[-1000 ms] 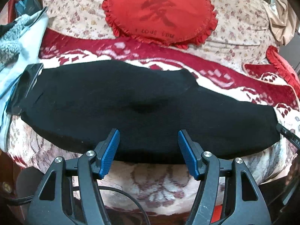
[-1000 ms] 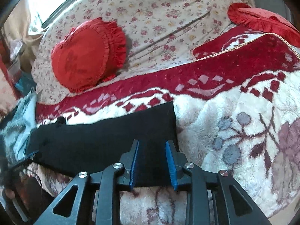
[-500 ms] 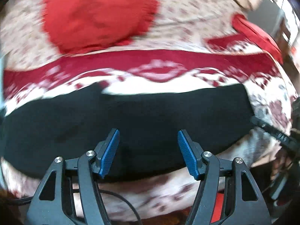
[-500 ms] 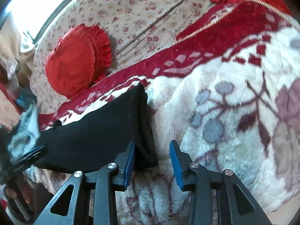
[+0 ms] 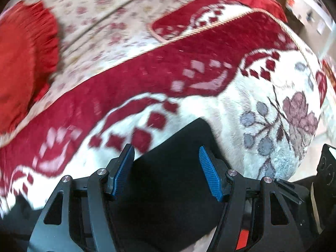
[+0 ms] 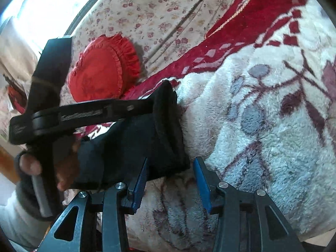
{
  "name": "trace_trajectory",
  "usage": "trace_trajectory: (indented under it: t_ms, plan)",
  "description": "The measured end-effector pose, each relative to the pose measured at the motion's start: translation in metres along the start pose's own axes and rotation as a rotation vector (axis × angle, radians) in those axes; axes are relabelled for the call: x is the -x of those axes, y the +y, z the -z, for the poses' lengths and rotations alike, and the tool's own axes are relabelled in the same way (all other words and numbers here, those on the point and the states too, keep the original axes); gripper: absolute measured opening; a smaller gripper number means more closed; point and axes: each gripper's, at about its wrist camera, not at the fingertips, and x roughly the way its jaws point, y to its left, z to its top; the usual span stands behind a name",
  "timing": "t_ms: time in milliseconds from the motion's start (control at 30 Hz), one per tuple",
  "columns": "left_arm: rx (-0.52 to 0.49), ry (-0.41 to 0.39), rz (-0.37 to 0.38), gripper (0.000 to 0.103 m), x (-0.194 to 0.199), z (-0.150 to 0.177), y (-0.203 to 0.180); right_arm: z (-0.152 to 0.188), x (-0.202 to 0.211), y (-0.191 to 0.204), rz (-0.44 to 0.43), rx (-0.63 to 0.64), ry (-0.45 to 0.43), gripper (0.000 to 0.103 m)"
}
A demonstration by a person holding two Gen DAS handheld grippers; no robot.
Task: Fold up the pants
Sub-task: 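Grasp the black pants strip end with the left tool and lift it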
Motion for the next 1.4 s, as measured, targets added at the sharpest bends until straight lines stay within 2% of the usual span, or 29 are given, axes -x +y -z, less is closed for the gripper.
trace_trajectory:
  t_ms: [200,333,433,533,600,667,700,733,767,800,833,933,1000,1167,1300,1400]
  plan:
    - [-0.029,0.050,0.052,0.064,-0.025,-0.018,-0.010,-0.001,-0.004,-0.004,-0.026,-0.020,-0.019,0.043]
    - [-0.066,0.050,0.077,0.064,-0.024,-0.021,-0.013,-0.004,-0.007,-0.004,-0.026,-0.019,-0.027,0.043]
    - [-0.123,0.064,0.063,0.068,-0.027,-0.020,-0.021,-0.004,-0.008,-0.004,-0.031,-0.024,-0.031,0.043]
    - [-0.130,0.063,0.056,0.070,-0.033,-0.018,-0.023,-0.007,-0.011,-0.001,-0.030,-0.018,-0.030,0.044]
    - [-0.154,0.043,0.038,0.067,-0.032,-0.015,-0.027,-0.008,-0.012,0.001,-0.032,0.006,-0.025,0.042]
    - [-0.170,0.023,0.020,0.053,-0.031,-0.013,-0.027,-0.009,-0.015,0.001,-0.029,0.024,-0.019,0.033]
    - [-0.168,0.015,0.018,0.050,-0.030,-0.012,-0.025,-0.010,-0.016,0.000,-0.039,0.022,-0.020,0.028]
    - [-0.159,0.011,0.018,0.039,-0.028,-0.011,-0.023,-0.012,-0.018,0.000,-0.063,0.012,-0.016,0.017]
    - [-0.139,0.007,0.026,0.031,-0.025,-0.012,-0.017,-0.014,-0.021,0.000,-0.095,-0.005,-0.004,0.015]
    - [-0.122,0.005,0.048,0.027,-0.019,-0.010,-0.012,-0.015,-0.022,0.002,-0.098,-0.005,-0.005,0.014]
    - [-0.103,0.004,0.080,0.019,-0.013,-0.010,-0.007,-0.016,-0.021,0.005,-0.096,0.009,-0.009,0.013]
    - [-0.074,-0.034,0.119,0.018,0.015,-0.008,0.004,-0.024,-0.006,0.022,-0.150,0.043,-0.055,0.013]
    - [-0.070,-0.063,0.128,0.018,0.033,-0.005,0.009,-0.029,0.005,0.040,-0.155,0.095,-0.080,0.012]
    - [-0.010,-0.136,0.134,0.018,0.087,0.015,0.047,-0.033,0.012,0.091,-0.220,0.213,-0.083,0.012]
    - [0.059,-0.159,0.070,0.018,0.112,0.043,0.089,-0.027,-0.006,0.139,-0.285,0.308,-0.036,0.012]
    - [0.162,-0.154,0.032,0.018,0.122,0.073,0.132,-0.018,-0.034,0.168,-0.298,0.367,0.024,0.012]
